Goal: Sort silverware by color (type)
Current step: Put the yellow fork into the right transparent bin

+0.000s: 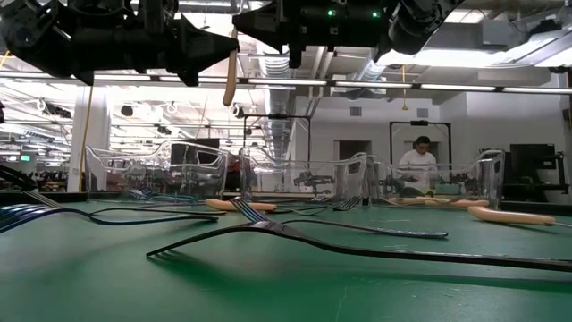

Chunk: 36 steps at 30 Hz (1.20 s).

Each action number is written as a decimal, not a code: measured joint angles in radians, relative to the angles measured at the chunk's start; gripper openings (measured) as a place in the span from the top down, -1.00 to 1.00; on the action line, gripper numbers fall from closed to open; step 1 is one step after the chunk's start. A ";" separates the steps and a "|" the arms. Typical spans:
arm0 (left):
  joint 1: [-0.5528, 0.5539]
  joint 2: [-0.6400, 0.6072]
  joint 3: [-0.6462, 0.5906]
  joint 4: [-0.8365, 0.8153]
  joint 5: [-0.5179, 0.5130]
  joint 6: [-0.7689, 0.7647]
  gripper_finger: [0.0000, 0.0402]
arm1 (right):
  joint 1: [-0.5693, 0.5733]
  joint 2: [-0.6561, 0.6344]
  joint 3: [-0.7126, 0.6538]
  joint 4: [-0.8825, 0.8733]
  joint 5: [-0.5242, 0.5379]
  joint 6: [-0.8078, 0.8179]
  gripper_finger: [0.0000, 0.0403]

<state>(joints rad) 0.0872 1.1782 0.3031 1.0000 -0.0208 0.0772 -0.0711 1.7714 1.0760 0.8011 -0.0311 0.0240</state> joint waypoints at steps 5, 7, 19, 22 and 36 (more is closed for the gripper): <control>0.000 0.000 0.000 -0.007 0.005 -0.010 0.86 | 0.001 0.000 0.000 -0.004 0.000 0.001 0.84; -0.001 0.000 0.000 -0.009 0.004 -0.025 0.79 | 0.006 0.000 0.000 -0.005 0.003 0.003 0.84; -0.002 0.000 0.000 -0.012 -0.037 -0.086 0.14 | 0.007 0.000 0.000 -0.010 0.007 0.005 0.94; -0.002 0.000 0.000 -0.013 -0.036 -0.086 0.12 | 0.006 0.000 0.000 -0.018 0.008 0.005 0.94; -0.002 0.000 0.000 -0.225 -0.039 -0.168 0.14 | 0.009 -0.018 0.000 -0.068 0.033 0.062 0.67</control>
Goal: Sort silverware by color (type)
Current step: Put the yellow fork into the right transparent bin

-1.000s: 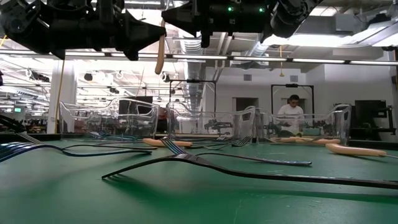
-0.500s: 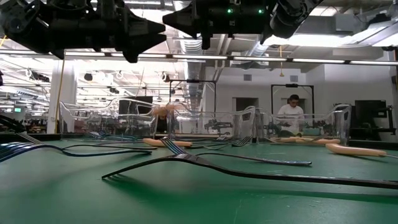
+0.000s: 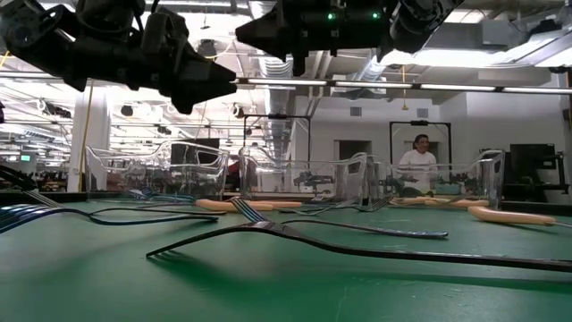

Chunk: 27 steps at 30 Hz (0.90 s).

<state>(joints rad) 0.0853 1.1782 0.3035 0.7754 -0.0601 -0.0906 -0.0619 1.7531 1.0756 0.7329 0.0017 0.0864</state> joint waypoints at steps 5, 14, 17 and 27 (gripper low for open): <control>0.000 0.000 0.000 -0.004 0.001 -0.002 0.14 | 0.005 -0.002 0.000 0.000 0.000 0.001 0.66; 0.000 0.000 0.000 -0.002 0.001 -0.003 0.14 | 0.017 -0.005 0.000 -0.002 -0.001 0.002 0.65; 0.000 0.000 0.000 0.001 0.001 -0.003 0.14 | 0.017 -0.042 0.000 -0.052 -0.002 -0.007 0.65; 0.000 0.000 0.028 -0.002 0.023 -0.009 0.14 | 0.017 -0.269 0.000 -0.383 -0.002 -0.064 0.65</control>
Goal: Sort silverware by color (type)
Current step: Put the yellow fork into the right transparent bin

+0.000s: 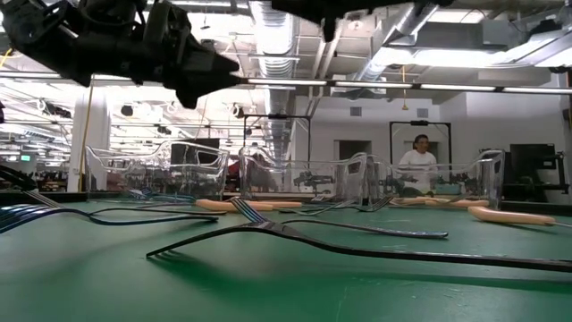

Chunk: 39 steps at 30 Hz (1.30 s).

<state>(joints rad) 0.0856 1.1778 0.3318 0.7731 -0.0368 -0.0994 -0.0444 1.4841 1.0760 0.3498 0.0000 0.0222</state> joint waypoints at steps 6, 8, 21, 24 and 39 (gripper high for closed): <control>0.000 0.000 0.064 -0.039 0.032 -0.004 0.14 | 0.006 -0.166 0.000 -0.187 0.000 -0.039 0.65; 0.000 0.000 0.096 -0.100 0.031 0.000 0.14 | 0.010 -0.221 0.000 -0.222 0.001 -0.054 0.65; -0.001 0.000 0.294 -0.711 -0.022 -0.054 0.14 | 0.106 -0.459 0.000 -0.660 0.175 0.035 0.65; -0.001 0.000 0.311 -0.751 -0.031 -0.068 0.14 | 0.140 -0.453 0.000 -0.719 0.241 0.067 0.65; -0.081 0.154 0.303 -0.700 -0.132 0.057 0.14 | 0.189 -0.398 0.000 -0.796 0.317 0.135 0.65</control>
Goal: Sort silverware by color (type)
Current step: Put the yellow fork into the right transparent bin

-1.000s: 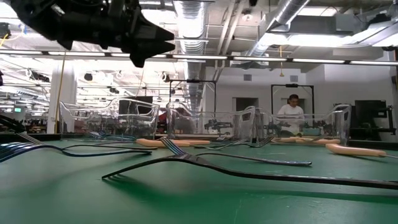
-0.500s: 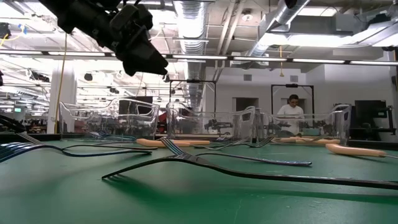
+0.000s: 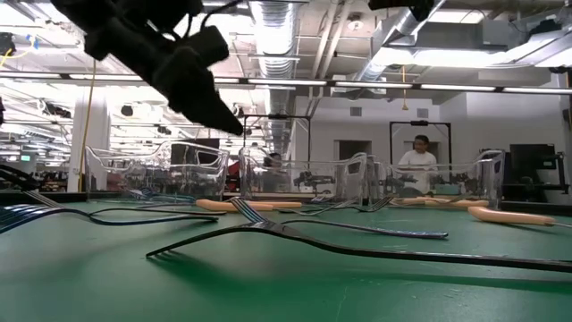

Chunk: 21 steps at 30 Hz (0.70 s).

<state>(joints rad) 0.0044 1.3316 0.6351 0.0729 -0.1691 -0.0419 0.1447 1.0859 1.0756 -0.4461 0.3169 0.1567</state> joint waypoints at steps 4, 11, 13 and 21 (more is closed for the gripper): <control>-0.005 0.083 -0.001 0.105 0.006 0.034 0.14 | 0.000 0.000 0.000 0.000 0.000 0.009 0.65; 0.002 0.145 0.006 0.179 0.038 0.048 0.14 | 0.000 0.000 0.000 -0.018 0.000 0.012 0.65; 0.005 0.145 0.006 0.177 0.041 0.061 0.14 | 0.000 0.000 0.000 -0.019 0.000 0.012 0.65; 0.009 0.145 0.007 0.177 0.046 0.087 0.14 | -0.001 0.000 0.000 -0.018 0.000 0.017 0.65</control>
<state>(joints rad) 0.0135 1.4769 0.6418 0.2501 -0.1228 0.0448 0.1440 1.0863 1.0756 -0.4641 0.3168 0.1734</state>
